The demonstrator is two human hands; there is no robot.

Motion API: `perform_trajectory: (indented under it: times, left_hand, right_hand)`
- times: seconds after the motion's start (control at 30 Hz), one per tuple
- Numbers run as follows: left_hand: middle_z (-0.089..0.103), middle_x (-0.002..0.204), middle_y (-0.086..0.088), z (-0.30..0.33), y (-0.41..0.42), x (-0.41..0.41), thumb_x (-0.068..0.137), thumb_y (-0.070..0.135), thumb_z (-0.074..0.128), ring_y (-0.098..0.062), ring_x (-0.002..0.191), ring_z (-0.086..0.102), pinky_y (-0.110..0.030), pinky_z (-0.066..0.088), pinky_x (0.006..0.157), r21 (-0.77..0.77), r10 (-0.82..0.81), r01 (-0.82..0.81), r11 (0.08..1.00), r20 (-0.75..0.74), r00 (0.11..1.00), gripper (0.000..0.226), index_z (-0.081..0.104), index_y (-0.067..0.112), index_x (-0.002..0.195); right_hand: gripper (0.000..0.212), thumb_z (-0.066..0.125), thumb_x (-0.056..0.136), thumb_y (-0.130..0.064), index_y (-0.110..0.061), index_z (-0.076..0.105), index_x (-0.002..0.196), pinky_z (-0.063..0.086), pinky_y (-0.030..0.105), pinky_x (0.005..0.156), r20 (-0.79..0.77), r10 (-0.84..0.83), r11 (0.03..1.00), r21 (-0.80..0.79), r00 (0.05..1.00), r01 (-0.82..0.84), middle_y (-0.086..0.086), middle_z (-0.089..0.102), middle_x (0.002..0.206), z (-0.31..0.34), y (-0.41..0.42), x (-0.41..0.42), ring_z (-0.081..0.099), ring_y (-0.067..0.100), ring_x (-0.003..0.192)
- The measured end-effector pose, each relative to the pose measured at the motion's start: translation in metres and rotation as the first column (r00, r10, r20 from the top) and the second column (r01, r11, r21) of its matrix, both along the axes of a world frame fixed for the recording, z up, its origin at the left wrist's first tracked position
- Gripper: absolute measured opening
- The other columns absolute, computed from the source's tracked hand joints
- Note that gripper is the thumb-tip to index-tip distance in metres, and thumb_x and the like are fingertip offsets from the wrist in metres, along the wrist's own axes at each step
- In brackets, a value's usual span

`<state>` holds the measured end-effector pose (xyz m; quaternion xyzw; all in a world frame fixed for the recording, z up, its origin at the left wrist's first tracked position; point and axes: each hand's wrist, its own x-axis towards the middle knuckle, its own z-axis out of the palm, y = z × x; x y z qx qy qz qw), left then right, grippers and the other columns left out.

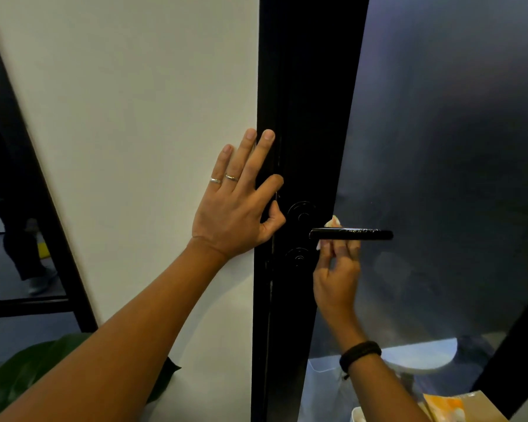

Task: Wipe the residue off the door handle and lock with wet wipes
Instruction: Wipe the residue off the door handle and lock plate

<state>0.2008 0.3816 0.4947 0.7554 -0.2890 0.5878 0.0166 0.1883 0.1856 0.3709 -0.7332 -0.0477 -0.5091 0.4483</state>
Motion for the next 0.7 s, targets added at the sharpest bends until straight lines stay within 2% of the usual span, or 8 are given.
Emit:
perform_trajectory:
  times: [0.07, 0.17, 0.27, 0.37, 0.47, 0.53, 0.6, 0.7]
  left_hand:
    - [0.028, 0.171, -0.020, 0.000, -0.001, -0.001, 0.099, 0.040, 0.054, -0.041, 0.161, 0.021, -0.055, 0.019, 0.132, 0.003, 0.003, -0.003, 1.000, 0.005, 1.000, 0.031, 0.072, 0.021, 0.115]
    - [0.028, 0.171, -0.019, 0.001, -0.001, 0.000, 0.099, 0.041, 0.054, -0.040, 0.161, 0.021, -0.055, 0.018, 0.133, -0.001, -0.004, 0.004, 1.000, -0.001, 1.000, 0.032, 0.073, 0.021, 0.116]
    - [0.026, 0.172, -0.018, 0.001, 0.000, 0.001, 0.099, 0.041, 0.054, -0.039, 0.162, 0.018, -0.054, 0.016, 0.133, 0.000, -0.010, 0.010, 1.000, -0.007, 1.000, 0.033, 0.073, 0.022, 0.117]
    - [0.025, 0.173, -0.018, 0.000, 0.000, 0.002, 0.098, 0.041, 0.054, -0.038, 0.163, 0.018, -0.053, 0.015, 0.133, 0.005, -0.009, 0.009, 1.000, 0.005, 1.000, 0.033, 0.073, 0.021, 0.117]
    - [0.026, 0.172, -0.018, 0.000, 0.000, 0.003, 0.098, 0.040, 0.055, -0.038, 0.162, 0.019, -0.053, 0.016, 0.133, 0.010, -0.006, 0.006, 1.000, 0.019, 1.000, 0.033, 0.073, 0.021, 0.117]
    - [0.025, 0.172, -0.018, 0.000, 0.001, 0.002, 0.097, 0.040, 0.056, -0.038, 0.162, 0.019, -0.053, 0.016, 0.133, 0.010, -0.002, 0.002, 1.000, 0.019, 1.000, 0.032, 0.073, 0.021, 0.117]
    - [0.024, 0.173, -0.018, 0.000, 0.001, 0.002, 0.098, 0.041, 0.054, -0.038, 0.162, 0.018, -0.053, 0.016, 0.133, 0.009, -0.006, 0.006, 1.000, 0.012, 1.000, 0.034, 0.073, 0.021, 0.118]
    - [0.023, 0.173, -0.017, 0.000, 0.000, 0.003, 0.098, 0.042, 0.053, -0.038, 0.162, 0.018, -0.054, 0.016, 0.133, 0.008, -0.008, 0.008, 1.000, 0.006, 1.000, 0.035, 0.073, 0.022, 0.119]
  right_hand:
    - [0.029, 0.060, 0.104, -0.007, -0.006, 0.068, 0.132, 0.040, 0.007, 0.105, -0.033, 0.012, 0.996, 0.092, 0.999, -0.009, 0.001, 0.061, 0.137, -0.001, -0.006, -0.005, 0.060, 0.016, 0.127]
    - [0.021, 0.065, 0.101, -0.009, -0.019, 0.073, 0.117, 0.055, 0.022, 0.096, 0.007, 0.041, 0.973, 0.226, 0.999, -0.042, -0.006, 0.069, 0.114, 0.012, -0.008, -0.024, 0.067, 0.010, 0.109]
    - [0.021, 0.071, 0.095, -0.006, -0.016, 0.071, 0.114, 0.057, 0.021, 0.081, 0.152, 0.025, 0.994, 0.104, 0.988, -0.041, -0.007, 0.068, 0.101, 0.020, -0.002, -0.061, 0.068, 0.007, 0.092]
    - [0.021, 0.075, 0.096, -0.012, -0.010, 0.072, 0.117, 0.058, 0.024, 0.077, 0.207, -0.053, 0.999, 0.006, 0.977, 0.053, -0.001, 0.070, 0.100, 0.030, -0.010, -0.086, 0.069, 0.013, 0.088]
    - [0.020, 0.078, 0.094, -0.006, -0.003, 0.076, 0.114, 0.055, 0.029, 0.075, 0.258, -0.137, 0.985, -0.068, 0.956, 0.160, 0.006, 0.070, 0.097, 0.072, -0.032, -0.088, 0.068, 0.019, 0.083]
    - [0.018, 0.080, 0.092, -0.007, -0.008, 0.080, 0.110, 0.057, 0.033, 0.073, 0.174, -0.129, 0.971, -0.178, 0.976, 0.160, 0.003, 0.073, 0.094, 0.107, -0.051, -0.070, 0.069, 0.018, 0.081]
    - [0.015, 0.083, 0.089, -0.013, -0.016, 0.083, 0.104, 0.060, 0.042, 0.071, -0.027, -0.136, 0.951, -0.284, 0.990, 0.123, 0.000, 0.075, 0.088, 0.135, -0.066, -0.042, 0.071, 0.016, 0.077]
    - [0.008, 0.083, 0.085, -0.010, -0.018, 0.085, 0.088, 0.063, 0.043, 0.065, -0.261, -0.211, 0.891, -0.448, 0.942, 0.075, -0.002, 0.075, 0.073, 0.147, -0.074, -0.012, 0.070, 0.018, 0.063]
